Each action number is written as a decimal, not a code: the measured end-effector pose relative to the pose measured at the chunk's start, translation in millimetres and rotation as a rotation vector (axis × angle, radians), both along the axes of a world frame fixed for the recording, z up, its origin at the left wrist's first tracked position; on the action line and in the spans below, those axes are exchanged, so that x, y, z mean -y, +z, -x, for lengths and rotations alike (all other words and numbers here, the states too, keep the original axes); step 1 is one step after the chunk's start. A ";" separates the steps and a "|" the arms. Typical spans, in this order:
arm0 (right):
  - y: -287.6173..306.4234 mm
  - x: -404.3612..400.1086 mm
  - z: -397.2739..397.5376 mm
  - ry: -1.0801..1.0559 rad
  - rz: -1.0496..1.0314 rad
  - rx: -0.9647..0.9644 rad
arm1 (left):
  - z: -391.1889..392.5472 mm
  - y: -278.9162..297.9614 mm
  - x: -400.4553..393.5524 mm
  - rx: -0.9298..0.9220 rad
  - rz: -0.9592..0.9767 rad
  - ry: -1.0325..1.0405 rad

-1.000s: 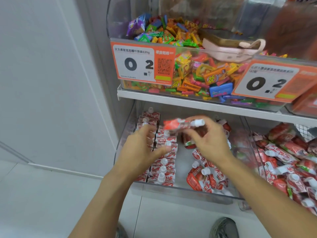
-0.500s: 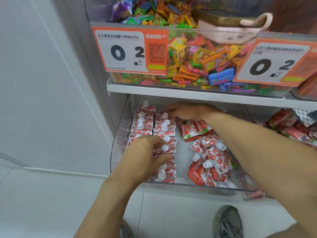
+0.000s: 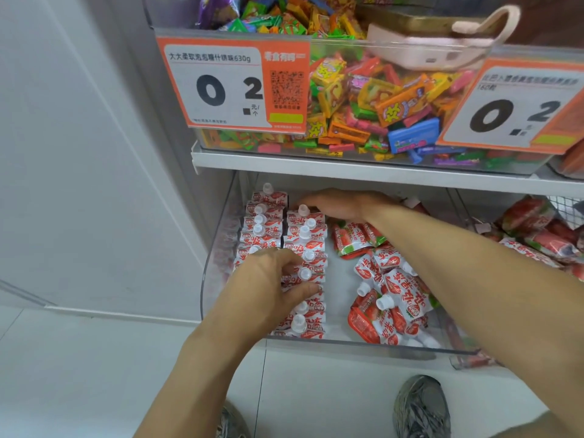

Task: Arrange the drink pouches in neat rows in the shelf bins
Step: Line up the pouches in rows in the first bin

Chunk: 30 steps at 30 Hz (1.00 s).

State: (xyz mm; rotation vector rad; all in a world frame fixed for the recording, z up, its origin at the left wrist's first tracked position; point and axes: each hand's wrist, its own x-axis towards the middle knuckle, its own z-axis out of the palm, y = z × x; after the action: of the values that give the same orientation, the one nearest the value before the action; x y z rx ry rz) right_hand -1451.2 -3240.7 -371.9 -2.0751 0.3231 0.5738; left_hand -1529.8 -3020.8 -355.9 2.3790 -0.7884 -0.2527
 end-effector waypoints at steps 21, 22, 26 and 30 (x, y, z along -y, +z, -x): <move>27.7 28.5 65.4 0.354 1.007 0.278 | -1.1 1.9 5.4 0.015 -0.066 0.018; 28.6 27.5 67.8 0.352 1.040 0.295 | -1.5 1.4 5.4 0.017 -0.066 0.018; 39.5 25.9 73.9 0.287 1.147 0.319 | -1.3 0.1 4.7 0.028 -0.064 0.014; 45.1 21.0 76.8 0.051 1.119 0.504 | -0.5 1.0 3.6 0.033 -0.046 0.009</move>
State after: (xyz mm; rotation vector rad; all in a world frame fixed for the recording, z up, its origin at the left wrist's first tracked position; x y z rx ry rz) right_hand -1528.0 -3261.7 -326.8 -3.1955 0.3230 -0.2153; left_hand -1529.4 -3024.4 -355.0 2.4345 -0.7953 -0.2313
